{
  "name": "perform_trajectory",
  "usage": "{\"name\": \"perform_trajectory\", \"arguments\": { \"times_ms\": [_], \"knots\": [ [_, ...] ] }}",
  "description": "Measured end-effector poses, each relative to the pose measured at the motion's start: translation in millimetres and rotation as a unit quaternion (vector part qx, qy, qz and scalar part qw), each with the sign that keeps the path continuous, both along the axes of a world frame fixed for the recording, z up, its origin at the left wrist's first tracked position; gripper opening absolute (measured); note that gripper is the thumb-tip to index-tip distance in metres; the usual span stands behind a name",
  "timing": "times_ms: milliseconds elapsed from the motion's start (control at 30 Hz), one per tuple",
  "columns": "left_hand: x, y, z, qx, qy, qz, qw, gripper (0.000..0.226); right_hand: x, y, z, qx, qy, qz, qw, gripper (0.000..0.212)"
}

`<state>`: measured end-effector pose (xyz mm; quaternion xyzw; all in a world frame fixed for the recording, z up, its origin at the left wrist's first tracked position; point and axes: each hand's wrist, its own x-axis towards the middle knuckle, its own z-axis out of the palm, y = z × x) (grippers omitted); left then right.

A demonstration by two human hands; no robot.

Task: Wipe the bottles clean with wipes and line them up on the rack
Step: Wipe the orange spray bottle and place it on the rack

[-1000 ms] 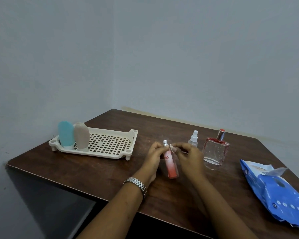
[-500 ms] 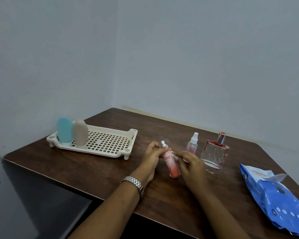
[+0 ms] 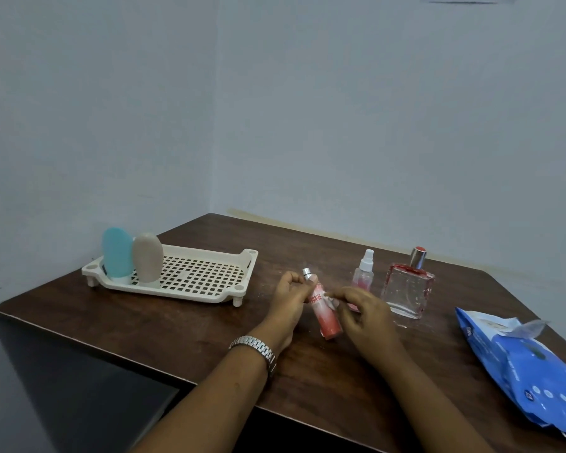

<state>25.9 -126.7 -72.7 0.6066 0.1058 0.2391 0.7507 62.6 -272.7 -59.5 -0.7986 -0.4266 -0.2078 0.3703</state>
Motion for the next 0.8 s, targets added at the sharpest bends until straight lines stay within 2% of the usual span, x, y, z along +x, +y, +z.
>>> {"name": "perform_trajectory", "arguments": {
  "times_ms": [400,800],
  "knots": [
    [-5.0,-4.9,6.4,0.014,0.014,0.024,1.0,0.018,-5.3,5.3,1.4,-0.024,0.048,-0.041,0.998,0.03],
    [-0.3,-1.9,7.2,0.029,0.029,0.009,0.999,0.016,-34.8,8.0,6.7,-0.015,0.054,-0.104,0.993,0.019]
  ]
}}
